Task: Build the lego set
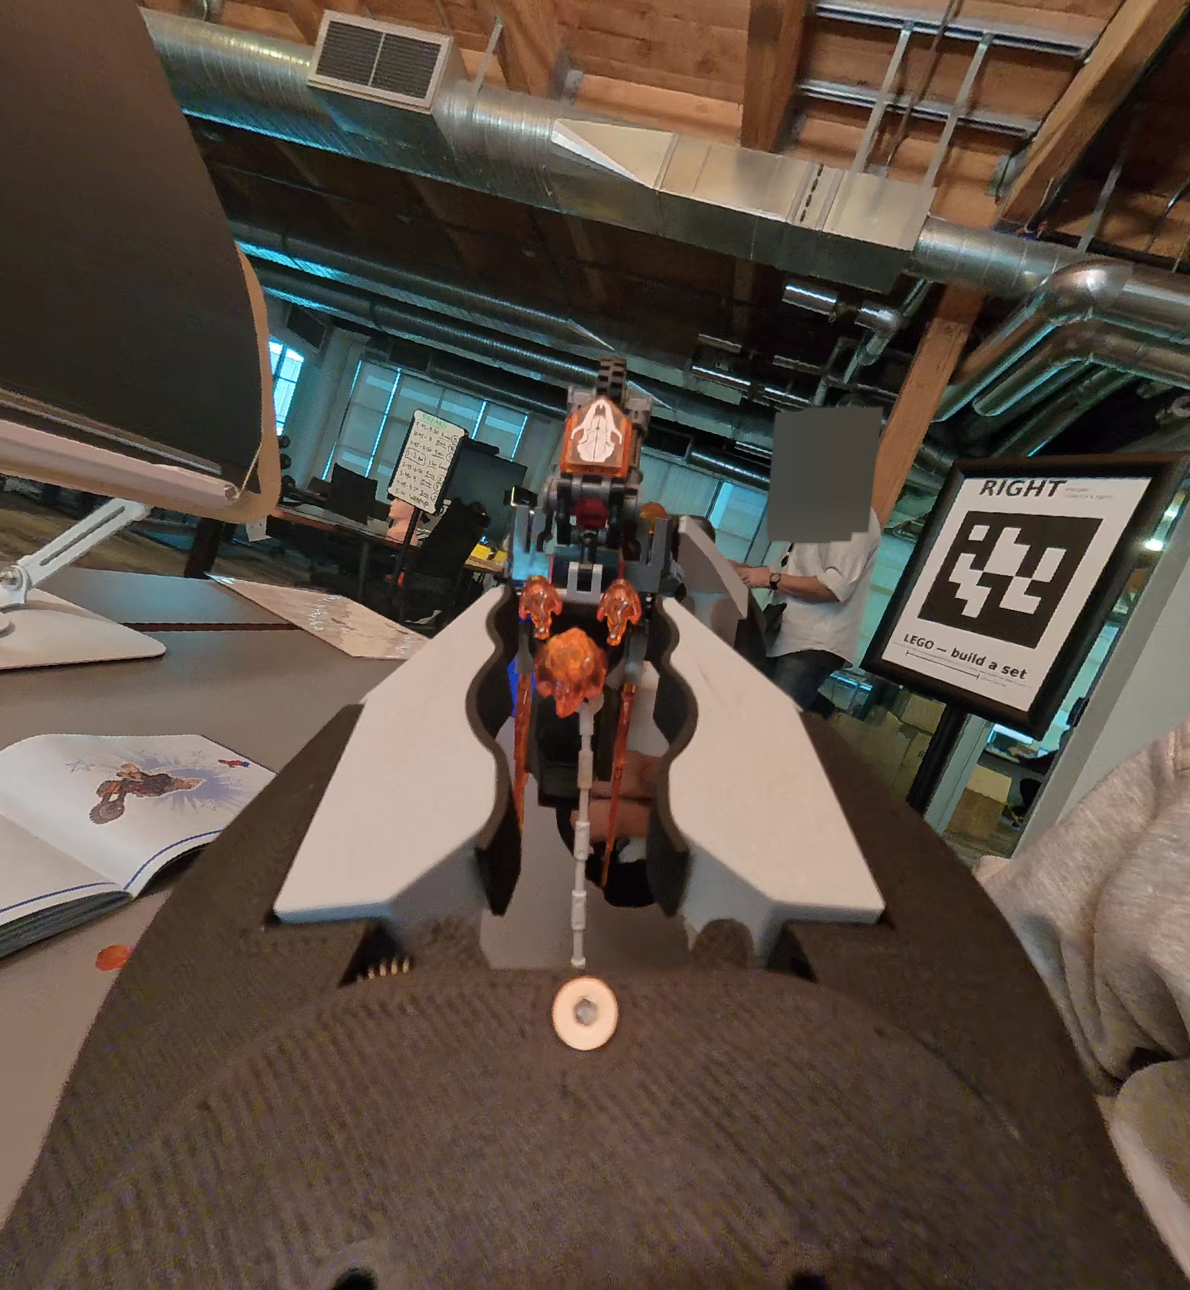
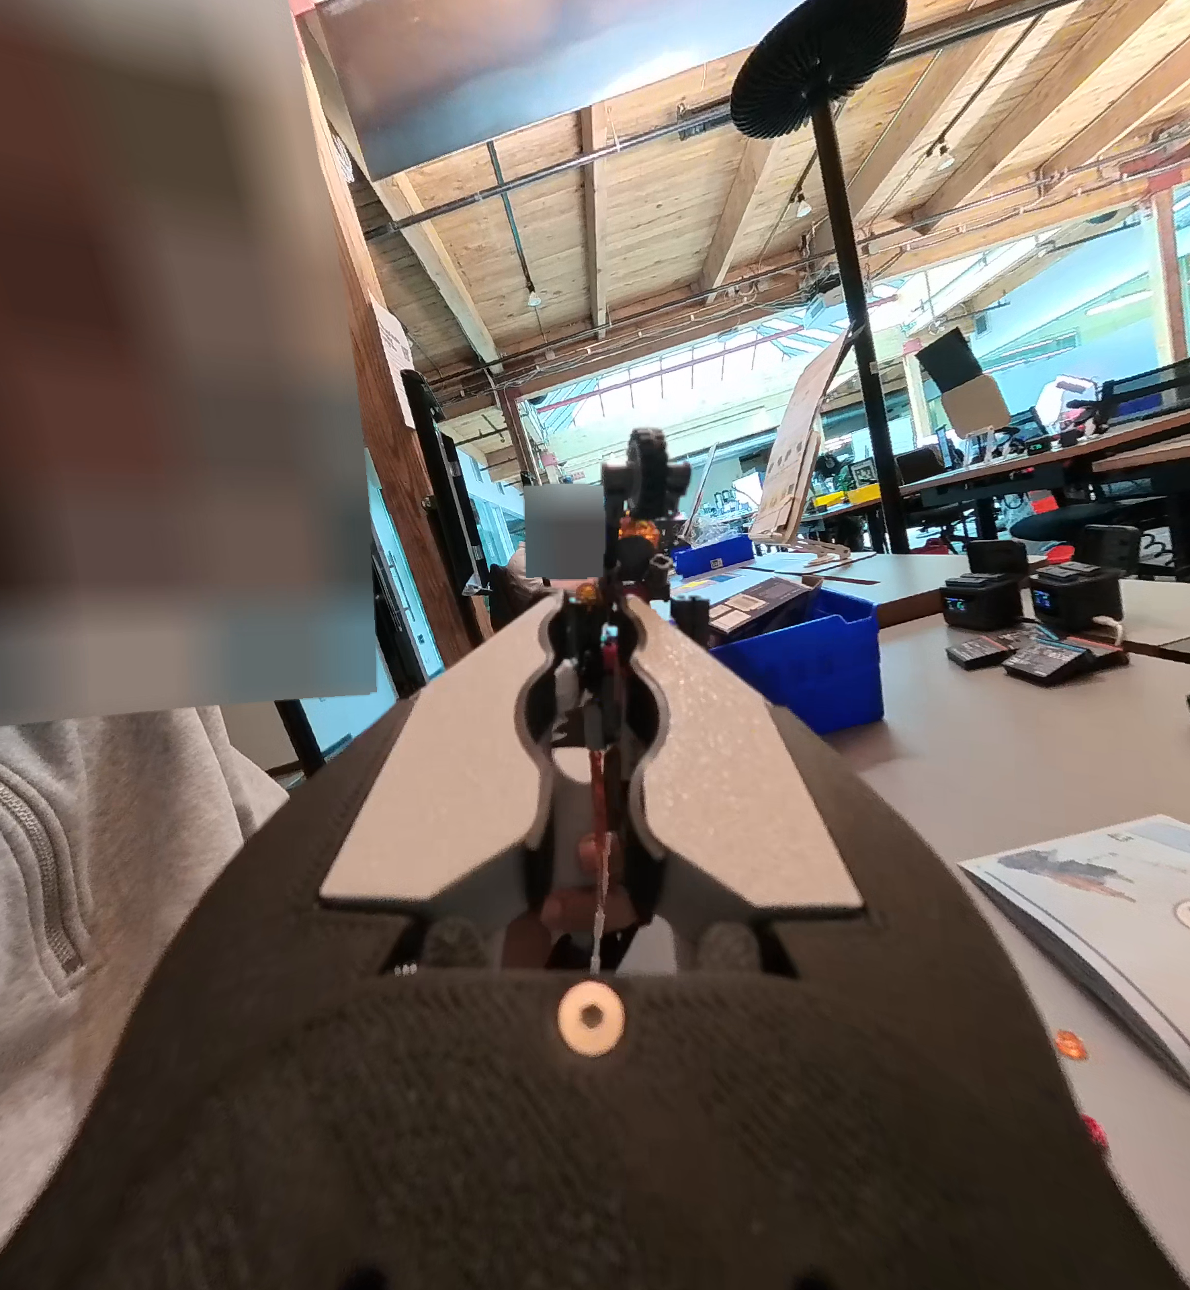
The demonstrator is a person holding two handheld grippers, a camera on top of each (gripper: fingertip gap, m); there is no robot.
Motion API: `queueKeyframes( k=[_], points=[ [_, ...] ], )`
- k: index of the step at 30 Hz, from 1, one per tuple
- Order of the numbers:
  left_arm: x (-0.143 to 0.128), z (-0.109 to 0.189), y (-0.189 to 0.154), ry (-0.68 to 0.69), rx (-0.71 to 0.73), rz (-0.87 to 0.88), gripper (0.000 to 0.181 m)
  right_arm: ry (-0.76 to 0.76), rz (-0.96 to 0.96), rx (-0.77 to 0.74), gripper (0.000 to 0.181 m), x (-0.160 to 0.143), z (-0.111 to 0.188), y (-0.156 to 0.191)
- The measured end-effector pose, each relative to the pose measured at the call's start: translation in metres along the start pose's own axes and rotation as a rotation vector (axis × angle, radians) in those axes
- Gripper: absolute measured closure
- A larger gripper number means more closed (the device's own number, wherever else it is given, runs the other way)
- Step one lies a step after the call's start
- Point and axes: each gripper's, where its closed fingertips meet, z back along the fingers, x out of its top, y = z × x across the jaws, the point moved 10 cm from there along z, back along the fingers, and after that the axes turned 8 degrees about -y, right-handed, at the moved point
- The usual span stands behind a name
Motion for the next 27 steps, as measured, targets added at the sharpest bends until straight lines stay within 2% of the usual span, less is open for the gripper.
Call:
queueKeyframes(
  k=[7, 10, 12, 15, 19, 24, 27],
  points=[
    [0.001, 0.002, 0.003, -0.021, -0.004, 0.036, 0.147, -0.009, 0.059, -0.008, 0.168, 0.007, 0.003, 0.005],
    [0.0, 0.001, 0.004, -0.014, -0.046, 0.083, 0.147, -0.024, 0.195, 0.02, 0.164, 0.02, 0.008, 0.017],
    [-0.002, -0.002, 0.005, 0.012, -0.135, 0.179, 0.148, 0.02, 0.361, 0.052, 0.157, 0.028, 0.01, 0.032],
    [-0.007, -0.007, 0.004, 0.039, -0.264, 0.313, 0.147, 0.194, 0.685, 0.033, 0.152, 0.032, 0.008, 0.057],
    [-0.011, -0.011, 0.001, 0.067, -0.34, 0.379, 0.147, 0.405, 1.145, -0.027, 0.152, 0.032, 0.001, 0.082],
    [-0.013, -0.011, 0.004, 0.058, -0.37, 0.451, 0.147, 0.684, 1.326, 0.054, 0.125, 0.024, -0.008, 0.095],
    [-0.015, -0.011, 0.005, 0.06, -0.386, 0.487, 0.147, 0.822, 1.423, 0.071, 0.12, 0.017, -0.008, 0.094]
  ],
)
